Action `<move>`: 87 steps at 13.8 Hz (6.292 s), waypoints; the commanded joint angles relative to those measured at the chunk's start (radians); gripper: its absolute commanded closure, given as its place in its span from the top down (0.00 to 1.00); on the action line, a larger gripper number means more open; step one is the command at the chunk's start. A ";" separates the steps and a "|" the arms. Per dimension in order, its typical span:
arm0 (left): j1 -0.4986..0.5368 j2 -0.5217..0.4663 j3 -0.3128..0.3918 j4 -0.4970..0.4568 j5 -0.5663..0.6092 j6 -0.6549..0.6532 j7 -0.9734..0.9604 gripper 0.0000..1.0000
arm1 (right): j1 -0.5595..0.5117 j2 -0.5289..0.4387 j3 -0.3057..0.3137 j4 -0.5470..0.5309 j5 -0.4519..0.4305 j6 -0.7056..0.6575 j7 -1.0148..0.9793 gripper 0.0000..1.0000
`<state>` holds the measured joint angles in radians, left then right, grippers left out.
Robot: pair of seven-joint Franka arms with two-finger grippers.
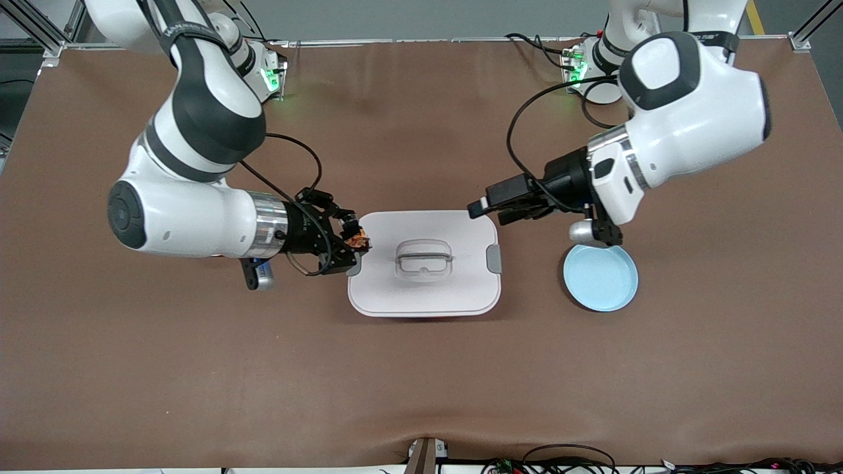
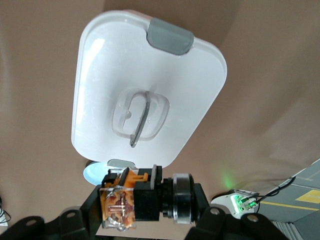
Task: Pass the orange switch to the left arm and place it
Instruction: 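Lift the switch with the right gripper while the left gripper approaches, then grasp the switch with the left gripper above the white box, then open the right gripper and withdraw it while the left gripper pulls away, then carry the switch with the left gripper over the blue plate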
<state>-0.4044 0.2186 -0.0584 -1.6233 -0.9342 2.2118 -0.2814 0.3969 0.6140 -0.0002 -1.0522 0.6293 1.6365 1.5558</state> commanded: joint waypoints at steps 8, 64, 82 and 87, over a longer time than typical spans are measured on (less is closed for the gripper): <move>-0.119 0.107 0.000 0.005 -0.021 0.167 -0.035 1.00 | 0.059 0.087 0.025 0.116 0.020 0.089 0.167 0.00; 0.323 -0.166 -0.001 0.015 0.770 -0.594 0.111 0.00 | -0.382 0.055 0.060 0.156 -0.396 -0.480 -0.925 1.00; 0.359 -0.027 -0.009 -0.300 0.944 0.051 -1.199 0.00 | -0.383 0.014 0.055 0.156 -0.755 -0.353 -1.470 1.00; 0.341 0.071 -0.018 -0.297 1.046 0.129 -1.481 0.00 | -0.380 -0.068 0.059 0.153 -0.749 -0.365 -1.372 1.00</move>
<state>-0.0708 0.2683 -0.0736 -1.9276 0.0899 2.3152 -1.6925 0.0204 0.5852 0.0493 -0.8811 -0.1061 1.2793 0.1641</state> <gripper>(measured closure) 0.617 0.000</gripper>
